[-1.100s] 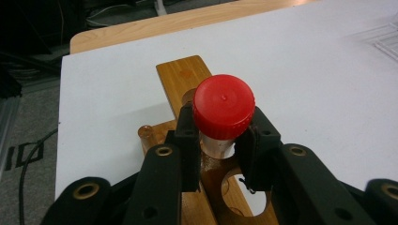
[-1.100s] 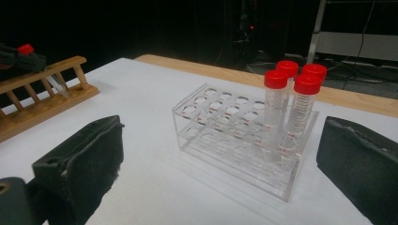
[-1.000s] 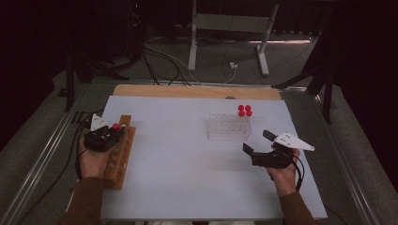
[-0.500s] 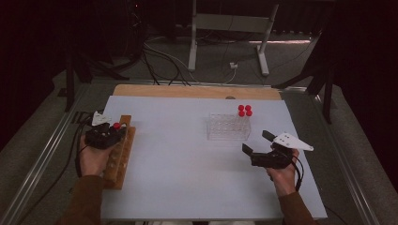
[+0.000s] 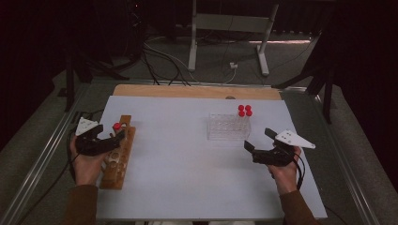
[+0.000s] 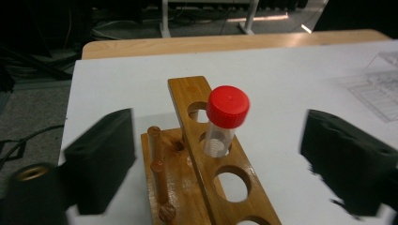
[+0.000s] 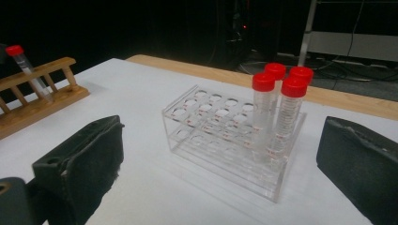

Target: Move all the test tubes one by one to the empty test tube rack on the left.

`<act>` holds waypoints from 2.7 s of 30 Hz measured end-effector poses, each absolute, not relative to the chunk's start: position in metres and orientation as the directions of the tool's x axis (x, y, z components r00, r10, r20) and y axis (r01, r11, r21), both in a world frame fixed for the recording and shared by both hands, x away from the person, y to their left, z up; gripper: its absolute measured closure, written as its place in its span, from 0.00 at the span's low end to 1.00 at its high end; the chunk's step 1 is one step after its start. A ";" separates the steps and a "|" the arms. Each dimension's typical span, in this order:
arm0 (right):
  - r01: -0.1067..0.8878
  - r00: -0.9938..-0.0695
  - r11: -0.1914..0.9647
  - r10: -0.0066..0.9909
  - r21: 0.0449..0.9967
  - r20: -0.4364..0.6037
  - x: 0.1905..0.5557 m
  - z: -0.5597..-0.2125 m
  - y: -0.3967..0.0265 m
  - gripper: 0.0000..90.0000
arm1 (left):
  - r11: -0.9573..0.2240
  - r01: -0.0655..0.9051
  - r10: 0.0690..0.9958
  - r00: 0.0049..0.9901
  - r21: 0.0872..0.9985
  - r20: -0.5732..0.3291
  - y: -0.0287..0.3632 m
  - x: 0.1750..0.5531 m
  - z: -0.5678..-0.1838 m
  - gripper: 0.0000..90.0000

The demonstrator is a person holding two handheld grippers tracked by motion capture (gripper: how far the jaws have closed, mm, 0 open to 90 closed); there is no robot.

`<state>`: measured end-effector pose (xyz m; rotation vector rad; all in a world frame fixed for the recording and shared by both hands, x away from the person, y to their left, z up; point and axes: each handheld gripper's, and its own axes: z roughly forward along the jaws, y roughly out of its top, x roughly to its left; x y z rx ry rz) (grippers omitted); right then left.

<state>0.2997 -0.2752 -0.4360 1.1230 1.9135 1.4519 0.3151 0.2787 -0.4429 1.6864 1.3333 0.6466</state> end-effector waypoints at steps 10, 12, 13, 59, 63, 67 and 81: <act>0.315 -0.521 0.115 0.851 0.942 0.070 0.311 -0.423 -0.274 0.01 | -0.022 0.452 0.945 0.300 0.892 -0.128 0.277 0.295 -0.440 0.02; 0.315 -0.515 0.114 0.854 0.942 0.069 0.315 -0.421 -0.274 0.01 | -0.015 0.447 0.939 0.313 0.894 -0.141 0.276 0.291 -0.441 0.02; 0.315 -0.509 0.117 0.858 0.942 0.064 0.319 -0.418 -0.273 0.01 | -0.003 0.443 0.935 0.319 0.896 -0.154 0.276 0.290 -0.441 0.02; 0.448 -0.362 0.134 0.931 0.884 0.043 0.404 -0.452 -0.263 0.71 | 0.034 0.323 0.888 0.425 0.946 -0.177 0.256 0.256 -0.436 0.01; 0.451 -0.360 0.121 0.931 0.884 0.056 0.406 -0.453 -0.263 0.71 | 0.038 0.320 0.888 0.424 0.947 -0.179 0.257 0.256 -0.436 0.01; 0.458 -0.361 0.104 0.929 0.883 0.077 0.406 -0.454 -0.265 0.71 | 0.039 0.319 0.887 0.425 0.947 -0.179 0.257 0.256 -0.436 0.01; 0.419 -0.373 0.103 0.925 0.902 0.068 0.402 -0.444 -0.267 0.78 | 0.048 0.321 0.888 0.419 0.946 -0.187 0.259 0.257 -0.438 0.01</act>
